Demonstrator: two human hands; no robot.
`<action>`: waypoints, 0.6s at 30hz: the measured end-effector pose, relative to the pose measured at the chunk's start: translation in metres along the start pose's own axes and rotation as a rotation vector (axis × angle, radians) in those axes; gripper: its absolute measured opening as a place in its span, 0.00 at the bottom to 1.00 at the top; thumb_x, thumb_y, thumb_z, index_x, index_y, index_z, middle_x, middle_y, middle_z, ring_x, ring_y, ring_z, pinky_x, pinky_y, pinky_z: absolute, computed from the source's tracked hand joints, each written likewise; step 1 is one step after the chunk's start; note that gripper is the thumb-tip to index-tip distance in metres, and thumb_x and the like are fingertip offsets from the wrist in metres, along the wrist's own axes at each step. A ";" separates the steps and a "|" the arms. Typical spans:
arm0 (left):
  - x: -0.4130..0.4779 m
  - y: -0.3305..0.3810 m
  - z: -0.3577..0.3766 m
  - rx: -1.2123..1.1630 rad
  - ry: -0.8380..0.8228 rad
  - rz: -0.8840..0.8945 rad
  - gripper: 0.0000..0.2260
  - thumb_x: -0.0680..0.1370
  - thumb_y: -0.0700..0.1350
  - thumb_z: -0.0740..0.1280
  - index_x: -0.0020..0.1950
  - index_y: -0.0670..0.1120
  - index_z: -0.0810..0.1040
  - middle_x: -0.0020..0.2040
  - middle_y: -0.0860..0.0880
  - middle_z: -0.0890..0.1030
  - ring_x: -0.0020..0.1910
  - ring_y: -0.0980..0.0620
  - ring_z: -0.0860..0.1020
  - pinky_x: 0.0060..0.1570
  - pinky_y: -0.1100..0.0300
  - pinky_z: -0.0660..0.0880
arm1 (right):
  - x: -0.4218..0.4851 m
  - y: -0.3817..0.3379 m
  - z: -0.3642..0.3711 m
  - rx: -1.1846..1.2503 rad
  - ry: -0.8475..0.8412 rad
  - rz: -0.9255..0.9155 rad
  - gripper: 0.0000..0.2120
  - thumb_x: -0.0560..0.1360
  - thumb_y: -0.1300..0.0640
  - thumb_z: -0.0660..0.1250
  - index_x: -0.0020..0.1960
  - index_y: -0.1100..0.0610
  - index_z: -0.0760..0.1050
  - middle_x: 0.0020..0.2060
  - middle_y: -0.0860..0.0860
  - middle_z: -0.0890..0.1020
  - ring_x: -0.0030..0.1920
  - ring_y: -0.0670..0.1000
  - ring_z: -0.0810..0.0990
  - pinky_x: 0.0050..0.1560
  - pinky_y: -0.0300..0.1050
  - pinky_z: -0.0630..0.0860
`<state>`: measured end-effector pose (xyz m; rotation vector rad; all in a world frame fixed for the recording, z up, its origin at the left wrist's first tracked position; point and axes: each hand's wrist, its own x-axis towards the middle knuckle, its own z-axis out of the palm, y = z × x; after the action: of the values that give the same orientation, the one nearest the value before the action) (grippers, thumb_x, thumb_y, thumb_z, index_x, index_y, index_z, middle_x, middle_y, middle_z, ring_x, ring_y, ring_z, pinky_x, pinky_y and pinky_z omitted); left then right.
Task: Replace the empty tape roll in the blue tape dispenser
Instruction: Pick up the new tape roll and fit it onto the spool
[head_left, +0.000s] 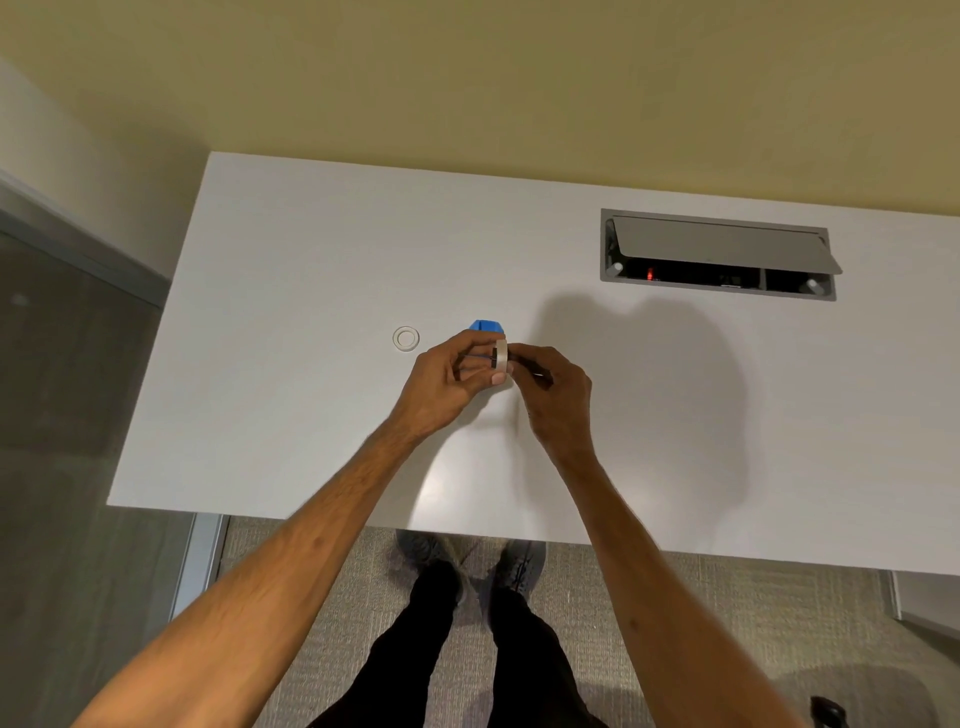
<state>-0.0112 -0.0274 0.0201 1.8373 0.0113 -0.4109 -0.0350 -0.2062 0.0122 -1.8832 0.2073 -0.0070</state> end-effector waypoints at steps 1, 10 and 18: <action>0.000 -0.002 0.000 0.016 -0.002 0.003 0.23 0.79 0.37 0.78 0.73 0.46 0.82 0.61 0.48 0.89 0.56 0.63 0.87 0.61 0.73 0.78 | -0.001 0.001 0.001 -0.023 -0.003 -0.002 0.10 0.82 0.64 0.73 0.62 0.60 0.86 0.54 0.54 0.89 0.54 0.52 0.88 0.59 0.43 0.85; 0.001 -0.009 -0.008 0.070 0.048 0.000 0.23 0.79 0.44 0.78 0.73 0.54 0.81 0.63 0.56 0.87 0.62 0.57 0.85 0.65 0.59 0.81 | 0.006 -0.005 0.007 -0.059 -0.023 0.049 0.13 0.82 0.66 0.70 0.65 0.57 0.83 0.58 0.52 0.88 0.57 0.51 0.87 0.61 0.48 0.85; 0.018 -0.013 -0.019 0.192 0.092 0.012 0.19 0.81 0.51 0.77 0.72 0.57 0.81 0.66 0.60 0.84 0.64 0.52 0.80 0.57 0.55 0.77 | 0.025 -0.011 0.007 -0.135 -0.153 -0.089 0.24 0.80 0.64 0.74 0.74 0.55 0.76 0.66 0.51 0.84 0.63 0.48 0.85 0.67 0.43 0.81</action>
<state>0.0081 -0.0094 0.0078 2.0434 0.0244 -0.3275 -0.0077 -0.1995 0.0182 -2.0162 0.0190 0.0920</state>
